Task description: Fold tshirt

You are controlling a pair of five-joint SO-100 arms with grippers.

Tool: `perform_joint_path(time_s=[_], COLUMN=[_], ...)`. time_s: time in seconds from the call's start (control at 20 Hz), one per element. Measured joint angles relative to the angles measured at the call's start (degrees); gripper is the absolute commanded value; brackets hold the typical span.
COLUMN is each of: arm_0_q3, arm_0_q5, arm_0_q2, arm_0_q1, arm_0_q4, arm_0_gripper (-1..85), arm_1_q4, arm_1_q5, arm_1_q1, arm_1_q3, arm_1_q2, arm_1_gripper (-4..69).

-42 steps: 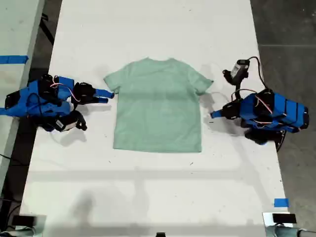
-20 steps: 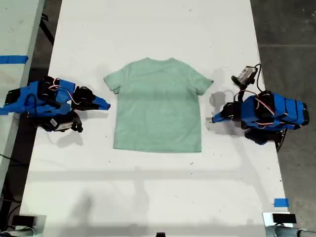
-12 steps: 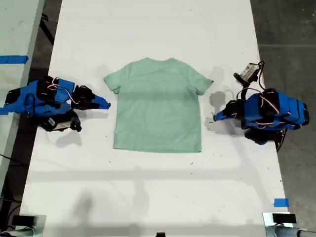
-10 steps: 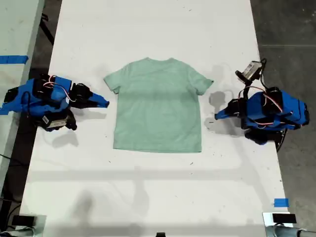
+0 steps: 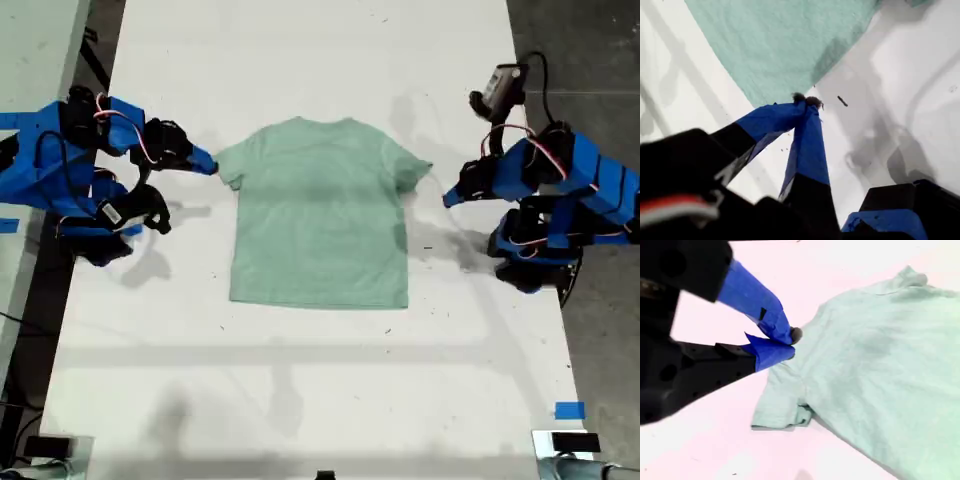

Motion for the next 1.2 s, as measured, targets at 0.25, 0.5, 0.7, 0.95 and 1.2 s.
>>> perform_joint_path(time_s=[0.25,0.5,0.7,0.95,1.2], arm_0_q3=[-7.0,-13.0,-13.3,-13.3,-13.3], arm_0_q5=[12.7,19.5,22.1,22.9,22.9], arm_0_q2=[-8.0,-15.9,-18.4,-19.3,-20.8], arm_0_q1=[-15.9,-23.5,-25.0,-25.8,-25.8], arm_0_q4=[4.9,8.0,8.3,8.3,8.3], arm_0_gripper=[2.2,8.7,11.5,14.3,14.2], arm_1_q4=[3.1,7.4,7.5,5.5,-4.7], arm_1_q5=[-12.0,-22.9,-31.0,-37.4,-40.8], arm_1_q1=[10.9,19.5,23.2,26.2,28.7], arm_1_q3=[-15.3,-29.3,-34.1,-34.5,-25.0], arm_1_q2=[-17.3,-31.0,-39.0,-43.8,-46.3], arm_1_gripper=[1.2,22.1,30.1,32.7,32.6])
